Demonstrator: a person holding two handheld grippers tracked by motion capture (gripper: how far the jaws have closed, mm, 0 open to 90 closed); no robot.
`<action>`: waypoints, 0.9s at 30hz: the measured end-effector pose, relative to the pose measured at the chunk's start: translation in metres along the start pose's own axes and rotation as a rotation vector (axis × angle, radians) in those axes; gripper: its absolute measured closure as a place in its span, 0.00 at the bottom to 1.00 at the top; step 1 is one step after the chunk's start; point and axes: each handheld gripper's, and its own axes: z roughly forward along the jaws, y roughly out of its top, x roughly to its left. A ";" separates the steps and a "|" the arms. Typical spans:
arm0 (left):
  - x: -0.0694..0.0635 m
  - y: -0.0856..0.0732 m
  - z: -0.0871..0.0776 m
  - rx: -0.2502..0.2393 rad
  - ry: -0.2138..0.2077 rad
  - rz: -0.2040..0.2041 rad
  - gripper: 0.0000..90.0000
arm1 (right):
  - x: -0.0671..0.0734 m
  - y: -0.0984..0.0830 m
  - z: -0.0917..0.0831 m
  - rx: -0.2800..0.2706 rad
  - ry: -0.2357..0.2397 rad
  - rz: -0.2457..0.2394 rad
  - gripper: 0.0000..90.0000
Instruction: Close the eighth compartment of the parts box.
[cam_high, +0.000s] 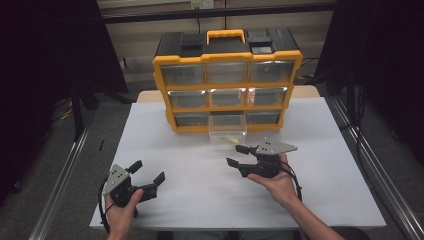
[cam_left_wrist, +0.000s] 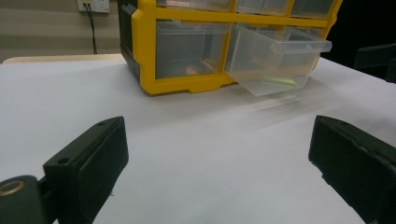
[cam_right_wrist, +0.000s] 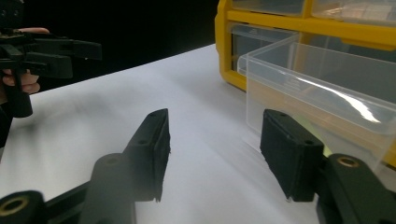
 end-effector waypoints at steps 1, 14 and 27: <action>0.000 0.000 0.000 0.001 0.002 0.001 0.06 | 0.000 0.001 0.001 0.003 0.001 -0.003 0.50; 0.000 0.000 0.000 0.000 0.007 0.000 0.06 | -0.009 0.015 0.014 -0.024 0.040 0.000 0.86; 0.001 0.000 -0.001 -0.002 0.008 0.000 0.06 | -0.014 0.017 0.027 -0.029 0.065 -0.006 1.00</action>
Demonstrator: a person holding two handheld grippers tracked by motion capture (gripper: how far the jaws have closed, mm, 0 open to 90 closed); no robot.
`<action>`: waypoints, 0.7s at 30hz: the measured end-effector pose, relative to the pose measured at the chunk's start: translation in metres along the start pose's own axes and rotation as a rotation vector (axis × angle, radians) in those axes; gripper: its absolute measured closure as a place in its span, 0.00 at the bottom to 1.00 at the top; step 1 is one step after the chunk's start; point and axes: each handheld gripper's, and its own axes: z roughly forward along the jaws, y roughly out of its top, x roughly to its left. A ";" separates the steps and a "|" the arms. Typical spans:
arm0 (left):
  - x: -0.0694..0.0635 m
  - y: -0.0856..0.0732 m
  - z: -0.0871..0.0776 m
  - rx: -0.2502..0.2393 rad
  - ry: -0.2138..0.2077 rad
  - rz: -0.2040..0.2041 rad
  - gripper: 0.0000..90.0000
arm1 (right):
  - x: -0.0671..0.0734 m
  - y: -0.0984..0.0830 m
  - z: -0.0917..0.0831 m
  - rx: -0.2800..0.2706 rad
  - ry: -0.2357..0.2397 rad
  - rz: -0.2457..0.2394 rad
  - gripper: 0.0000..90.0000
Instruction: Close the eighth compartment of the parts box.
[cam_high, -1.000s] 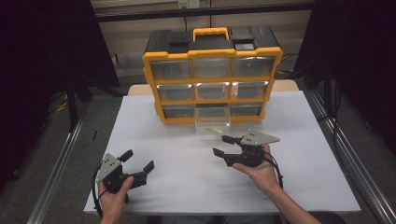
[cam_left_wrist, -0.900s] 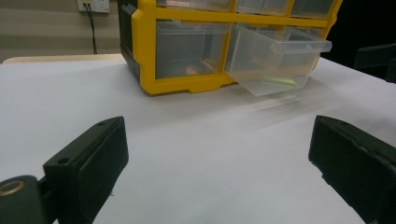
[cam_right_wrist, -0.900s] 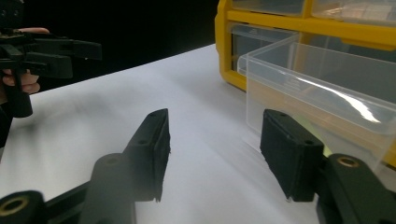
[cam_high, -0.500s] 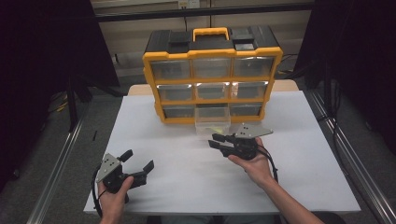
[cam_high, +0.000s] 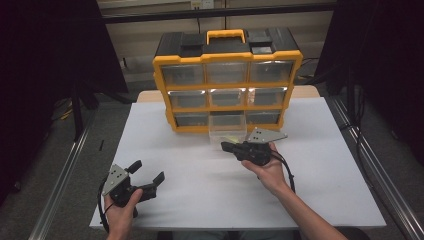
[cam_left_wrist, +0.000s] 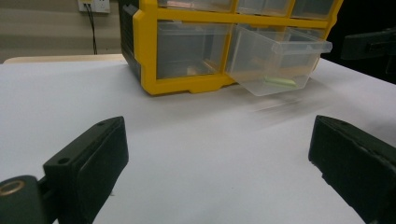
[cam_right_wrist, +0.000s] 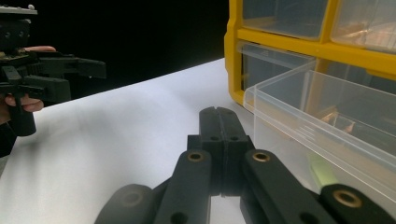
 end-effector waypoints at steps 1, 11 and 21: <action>0.000 0.000 0.000 -0.001 0.000 -0.001 0.06 | -0.001 -0.001 0.000 0.001 0.000 0.003 1.00; -0.001 0.000 0.000 -0.001 0.000 -0.001 0.06 | -0.015 -0.008 0.006 0.016 -0.031 0.019 1.00; 0.000 0.000 0.000 0.000 -0.001 -0.002 0.06 | -0.024 -0.015 0.012 0.062 -0.049 0.035 1.00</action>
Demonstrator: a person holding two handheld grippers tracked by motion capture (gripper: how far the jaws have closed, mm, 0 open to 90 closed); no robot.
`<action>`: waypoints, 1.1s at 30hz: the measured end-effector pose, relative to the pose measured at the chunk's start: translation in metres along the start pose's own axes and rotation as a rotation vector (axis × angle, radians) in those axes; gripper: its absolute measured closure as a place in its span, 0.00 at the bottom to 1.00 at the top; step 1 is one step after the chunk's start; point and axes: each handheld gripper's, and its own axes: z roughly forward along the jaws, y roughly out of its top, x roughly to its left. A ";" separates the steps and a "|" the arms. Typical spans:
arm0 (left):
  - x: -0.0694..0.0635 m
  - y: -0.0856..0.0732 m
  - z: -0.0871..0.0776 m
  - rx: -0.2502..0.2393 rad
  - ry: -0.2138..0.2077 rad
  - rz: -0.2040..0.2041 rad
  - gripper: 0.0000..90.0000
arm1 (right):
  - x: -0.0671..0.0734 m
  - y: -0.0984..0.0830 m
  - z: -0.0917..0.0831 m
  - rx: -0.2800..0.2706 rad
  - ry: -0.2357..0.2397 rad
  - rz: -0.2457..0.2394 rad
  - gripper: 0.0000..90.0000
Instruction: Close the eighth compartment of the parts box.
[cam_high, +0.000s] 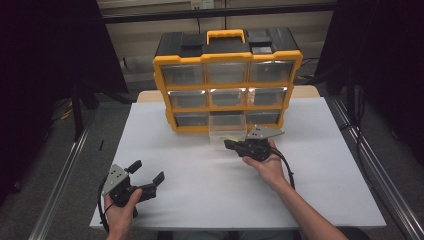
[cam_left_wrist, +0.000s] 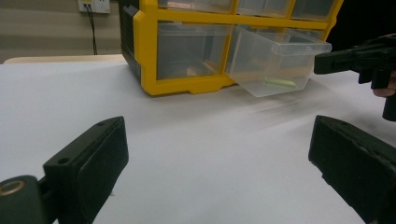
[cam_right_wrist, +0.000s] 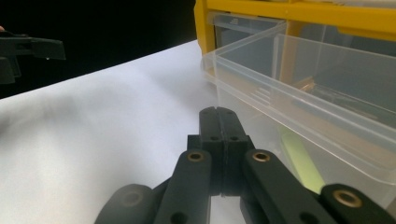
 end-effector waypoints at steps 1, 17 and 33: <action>0.000 0.000 0.000 0.000 -0.002 -0.001 0.06 | 0.000 0.000 0.001 0.002 0.000 0.001 1.00; 0.000 0.000 0.000 -0.001 0.007 -0.003 0.06 | -0.005 0.003 0.012 0.059 -0.006 -0.004 1.00; 0.001 0.000 0.000 -0.002 0.006 -0.005 0.06 | -0.011 0.009 0.016 0.071 -0.045 -0.003 1.00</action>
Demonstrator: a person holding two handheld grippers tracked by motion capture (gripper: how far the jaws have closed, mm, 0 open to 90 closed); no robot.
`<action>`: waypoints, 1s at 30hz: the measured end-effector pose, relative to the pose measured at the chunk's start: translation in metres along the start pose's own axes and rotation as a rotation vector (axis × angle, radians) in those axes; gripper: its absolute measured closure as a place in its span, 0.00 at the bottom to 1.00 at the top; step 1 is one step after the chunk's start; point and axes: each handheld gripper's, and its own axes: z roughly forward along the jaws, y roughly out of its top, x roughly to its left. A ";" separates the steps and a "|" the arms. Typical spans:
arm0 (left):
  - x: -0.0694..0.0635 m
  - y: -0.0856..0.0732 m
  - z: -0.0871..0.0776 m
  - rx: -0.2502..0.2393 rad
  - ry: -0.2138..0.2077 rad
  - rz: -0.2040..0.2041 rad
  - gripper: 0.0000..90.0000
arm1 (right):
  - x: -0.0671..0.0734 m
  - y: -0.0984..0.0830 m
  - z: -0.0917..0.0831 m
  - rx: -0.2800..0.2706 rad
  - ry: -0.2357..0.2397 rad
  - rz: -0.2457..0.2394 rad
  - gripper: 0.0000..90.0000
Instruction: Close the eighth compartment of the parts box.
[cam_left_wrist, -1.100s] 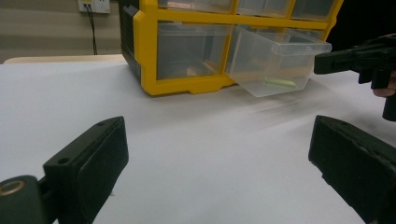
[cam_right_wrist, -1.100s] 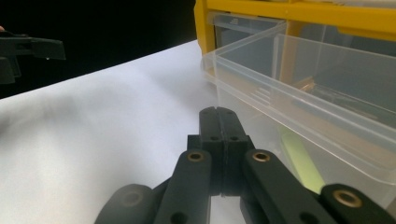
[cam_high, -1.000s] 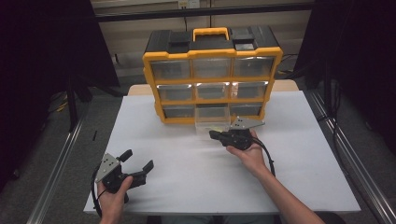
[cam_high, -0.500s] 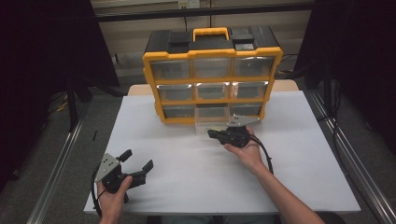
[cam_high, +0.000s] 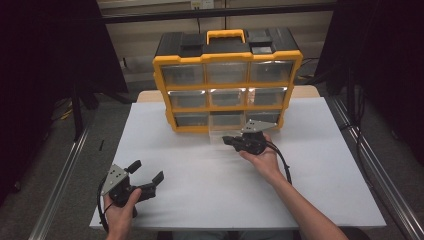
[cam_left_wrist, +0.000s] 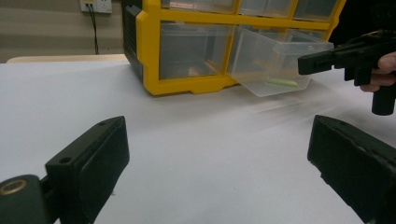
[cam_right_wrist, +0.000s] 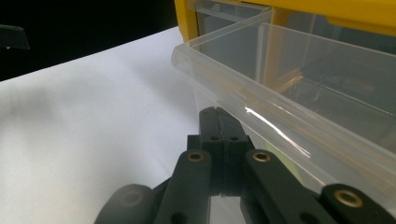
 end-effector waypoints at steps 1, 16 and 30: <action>0.000 0.000 0.000 0.000 -0.001 0.004 0.06 | 0.000 0.000 0.000 -0.002 -0.002 -0.001 1.00; 0.000 0.000 0.000 -0.002 0.001 0.003 0.06 | -0.003 0.000 0.004 -0.011 -0.023 0.002 1.00; 0.000 0.000 0.000 -0.003 -0.001 -0.001 0.06 | -0.007 0.000 0.008 -0.015 -0.028 0.012 1.00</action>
